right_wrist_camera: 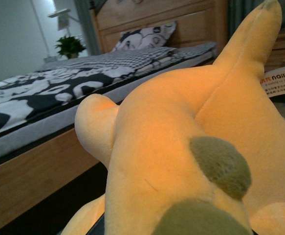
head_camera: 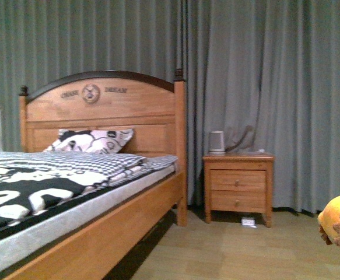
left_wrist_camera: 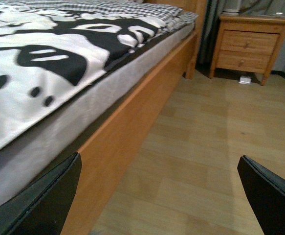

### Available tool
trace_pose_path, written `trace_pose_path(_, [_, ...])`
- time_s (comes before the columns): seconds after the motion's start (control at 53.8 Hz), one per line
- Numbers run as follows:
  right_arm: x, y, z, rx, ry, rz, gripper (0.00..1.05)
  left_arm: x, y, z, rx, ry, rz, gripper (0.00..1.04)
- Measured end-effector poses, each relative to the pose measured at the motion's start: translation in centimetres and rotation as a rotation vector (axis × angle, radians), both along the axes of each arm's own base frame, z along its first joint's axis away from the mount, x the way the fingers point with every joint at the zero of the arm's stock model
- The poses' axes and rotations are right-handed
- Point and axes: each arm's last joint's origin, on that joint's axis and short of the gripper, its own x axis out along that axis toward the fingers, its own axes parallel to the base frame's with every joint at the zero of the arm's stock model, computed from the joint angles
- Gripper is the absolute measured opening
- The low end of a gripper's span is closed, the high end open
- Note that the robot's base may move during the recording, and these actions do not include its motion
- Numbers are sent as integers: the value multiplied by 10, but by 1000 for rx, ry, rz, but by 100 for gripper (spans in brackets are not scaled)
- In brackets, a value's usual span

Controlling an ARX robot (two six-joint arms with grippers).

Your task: Put away toys

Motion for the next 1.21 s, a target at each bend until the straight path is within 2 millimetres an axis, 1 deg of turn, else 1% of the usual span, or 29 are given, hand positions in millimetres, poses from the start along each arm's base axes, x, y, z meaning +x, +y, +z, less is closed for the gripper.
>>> trace_pose_path(1.207, [0, 0, 0, -1, -1, 3, 18, 0, 0, 0, 0, 0, 0, 99])
